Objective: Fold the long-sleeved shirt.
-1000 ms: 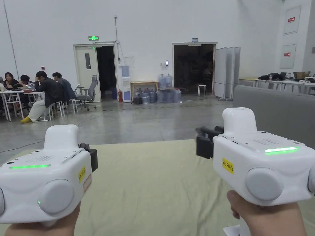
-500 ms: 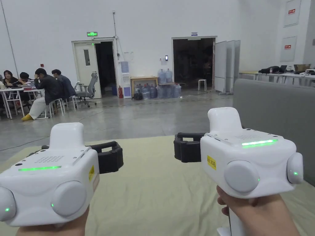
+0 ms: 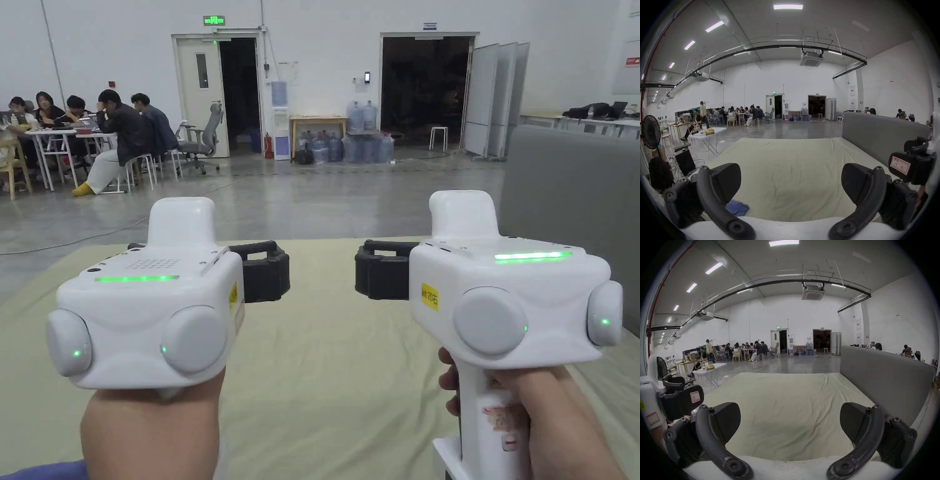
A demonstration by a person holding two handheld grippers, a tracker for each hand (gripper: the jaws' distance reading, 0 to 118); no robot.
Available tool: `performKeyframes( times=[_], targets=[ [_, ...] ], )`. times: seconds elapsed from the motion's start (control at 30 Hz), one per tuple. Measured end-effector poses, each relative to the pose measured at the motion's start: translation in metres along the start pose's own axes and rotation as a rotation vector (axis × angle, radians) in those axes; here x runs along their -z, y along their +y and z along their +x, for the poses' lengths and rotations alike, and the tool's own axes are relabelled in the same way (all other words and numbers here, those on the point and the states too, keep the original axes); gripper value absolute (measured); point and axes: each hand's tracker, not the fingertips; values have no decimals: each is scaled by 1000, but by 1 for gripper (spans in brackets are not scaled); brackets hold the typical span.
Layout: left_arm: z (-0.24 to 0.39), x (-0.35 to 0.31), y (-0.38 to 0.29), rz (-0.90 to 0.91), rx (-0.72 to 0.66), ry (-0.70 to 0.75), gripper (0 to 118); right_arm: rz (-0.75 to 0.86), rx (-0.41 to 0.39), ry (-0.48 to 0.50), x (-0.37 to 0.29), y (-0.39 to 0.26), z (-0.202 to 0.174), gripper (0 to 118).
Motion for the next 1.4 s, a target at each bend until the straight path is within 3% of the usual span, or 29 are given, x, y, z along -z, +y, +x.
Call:
performKeyframes(
  times=[0.5, 0.7, 0.93, 1.4],
  targets=[
    [0, -6, 0, -15, -6, -14, 118, 25, -1, 4, -6, 2, -4, 118],
    [0, -7, 2, -8, -1, -15, 118, 12, -12, -61, 1, 0, -7, 118],
    [-1, -5, 3, -15, -8, -25, 118, -13, 35, 14, 1, -1, -5, 118],
    [0, -7, 5, -13, -1, -29, 118, 9, -2, -12, -4, 2, -14, 118]
  ],
)
